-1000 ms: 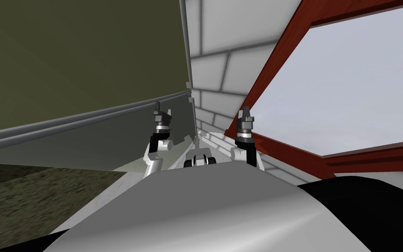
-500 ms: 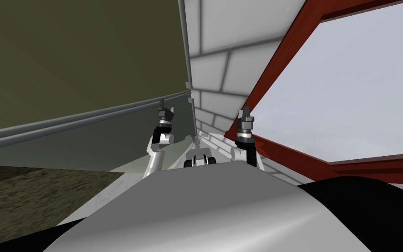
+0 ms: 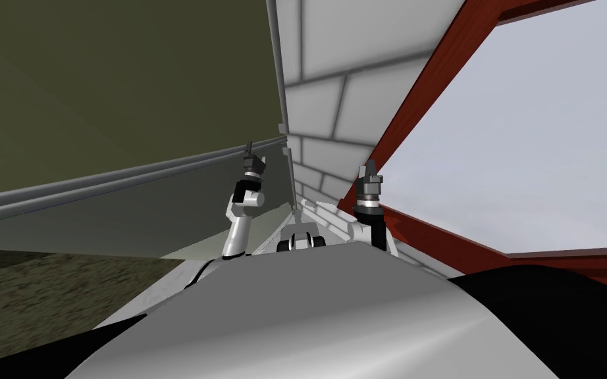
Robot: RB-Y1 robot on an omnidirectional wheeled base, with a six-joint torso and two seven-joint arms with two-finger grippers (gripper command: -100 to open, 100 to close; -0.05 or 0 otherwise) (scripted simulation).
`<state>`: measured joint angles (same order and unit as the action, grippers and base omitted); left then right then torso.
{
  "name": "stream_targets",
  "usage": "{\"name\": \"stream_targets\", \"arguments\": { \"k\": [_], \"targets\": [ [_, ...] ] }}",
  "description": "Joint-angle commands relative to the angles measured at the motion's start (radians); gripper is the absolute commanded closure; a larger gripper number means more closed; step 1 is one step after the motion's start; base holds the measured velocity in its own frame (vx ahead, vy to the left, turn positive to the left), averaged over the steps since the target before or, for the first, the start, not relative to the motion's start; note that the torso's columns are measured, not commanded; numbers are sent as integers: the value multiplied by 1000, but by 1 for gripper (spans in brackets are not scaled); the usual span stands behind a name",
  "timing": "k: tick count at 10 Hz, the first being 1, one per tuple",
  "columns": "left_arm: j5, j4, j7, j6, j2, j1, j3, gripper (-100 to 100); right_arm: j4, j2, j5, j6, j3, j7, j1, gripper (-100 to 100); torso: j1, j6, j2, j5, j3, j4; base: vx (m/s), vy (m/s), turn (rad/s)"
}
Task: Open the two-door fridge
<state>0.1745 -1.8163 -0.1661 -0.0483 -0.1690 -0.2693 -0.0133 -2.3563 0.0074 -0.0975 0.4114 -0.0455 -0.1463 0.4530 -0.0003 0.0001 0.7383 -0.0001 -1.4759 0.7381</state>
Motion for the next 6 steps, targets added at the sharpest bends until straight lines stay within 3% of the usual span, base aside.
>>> {"name": "stream_targets", "arguments": {
  "k": [1,2,3,6],
  "targets": [
    [10,54,-17,54,-1,-80,-12,-100,0,0,0,0,0,0,0,0,0,0,0,0,0,0,32,-51,34],
    [18,89,-30,98,1,-112,-24,-100,0,0,0,0,0,0,0,0,1,0,0,0,0,0,36,-55,58],
    [18,100,-30,98,1,-141,-24,-100,0,0,0,0,0,0,0,0,1,0,-1,0,0,0,29,-52,34],
    [36,191,-51,174,3,-234,-51,-100,0,0,0,0,0,0,0,0,0,0,0,0,0,0,30,-58,47]
  ]
}}
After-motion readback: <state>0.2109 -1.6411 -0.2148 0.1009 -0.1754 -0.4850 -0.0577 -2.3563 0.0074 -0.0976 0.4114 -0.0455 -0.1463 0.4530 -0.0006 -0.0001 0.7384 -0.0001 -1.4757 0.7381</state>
